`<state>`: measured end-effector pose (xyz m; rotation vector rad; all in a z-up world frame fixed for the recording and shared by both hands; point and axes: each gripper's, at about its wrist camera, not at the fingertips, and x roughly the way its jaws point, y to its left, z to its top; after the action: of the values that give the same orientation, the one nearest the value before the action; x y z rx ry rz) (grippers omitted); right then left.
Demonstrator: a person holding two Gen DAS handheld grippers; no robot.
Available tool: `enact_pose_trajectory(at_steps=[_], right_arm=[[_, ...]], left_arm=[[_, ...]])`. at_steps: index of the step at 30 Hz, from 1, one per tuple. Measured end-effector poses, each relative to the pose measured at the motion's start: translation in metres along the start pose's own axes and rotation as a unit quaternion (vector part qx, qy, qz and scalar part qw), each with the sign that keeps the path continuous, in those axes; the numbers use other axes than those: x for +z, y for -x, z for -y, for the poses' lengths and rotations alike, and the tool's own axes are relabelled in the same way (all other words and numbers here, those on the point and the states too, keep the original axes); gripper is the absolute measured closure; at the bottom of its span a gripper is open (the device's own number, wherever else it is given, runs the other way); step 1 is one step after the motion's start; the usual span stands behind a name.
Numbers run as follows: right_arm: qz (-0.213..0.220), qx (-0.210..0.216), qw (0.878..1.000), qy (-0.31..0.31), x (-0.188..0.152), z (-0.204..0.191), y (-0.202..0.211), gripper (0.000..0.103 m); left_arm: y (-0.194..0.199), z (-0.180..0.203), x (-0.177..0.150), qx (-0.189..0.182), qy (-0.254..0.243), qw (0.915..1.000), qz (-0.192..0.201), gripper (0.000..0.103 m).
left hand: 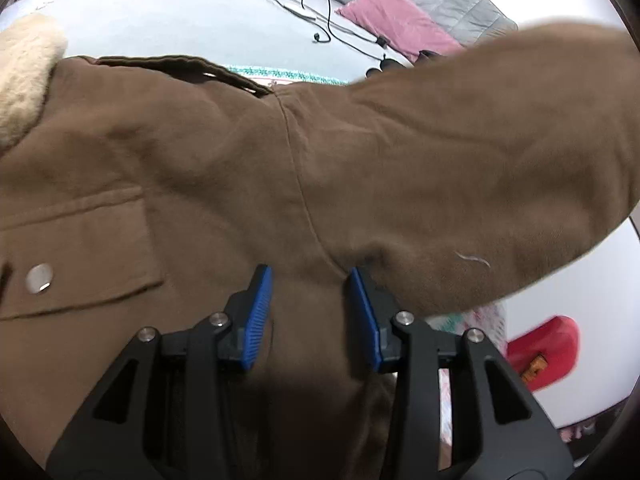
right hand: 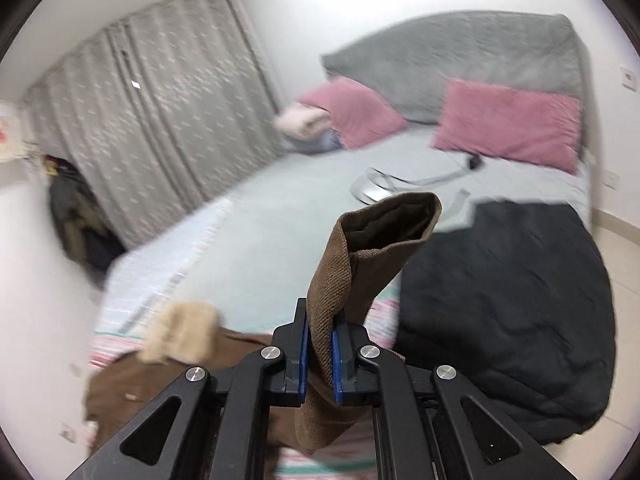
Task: Fold large clothes
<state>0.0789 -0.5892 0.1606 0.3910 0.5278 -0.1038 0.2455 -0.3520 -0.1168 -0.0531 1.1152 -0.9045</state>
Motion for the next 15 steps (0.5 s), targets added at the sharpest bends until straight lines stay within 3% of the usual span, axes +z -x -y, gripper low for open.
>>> enact_pose_trajectory(at_steps=[2, 4, 11, 15], right_arm=[[-0.005, 0.02, 1.0, 0.021, 0.006, -0.033, 0.002, 0.095], [-0.013, 0.035, 0.998, 0.047, 0.006, -0.072, -0.002, 0.095], [-0.054, 0.084, 0.989, 0.113, -0.006, -0.196, -0.044, 0.095], [-0.094, 0.111, 0.98, 0.136, -0.028, -0.257, -0.09, 0.094]], left_arm=[[0.025, -0.004, -0.003, 0.001, -0.016, 0.9999, 0.002, 0.028], [0.064, -0.014, -0.009, 0.021, -0.031, 0.9986, 0.036, 0.02], [0.182, -0.075, -0.026, 0.078, -0.046, 0.9916, 0.092, 0.015], [0.238, -0.118, -0.045, 0.074, -0.021, 0.9881, 0.133, 0.013]])
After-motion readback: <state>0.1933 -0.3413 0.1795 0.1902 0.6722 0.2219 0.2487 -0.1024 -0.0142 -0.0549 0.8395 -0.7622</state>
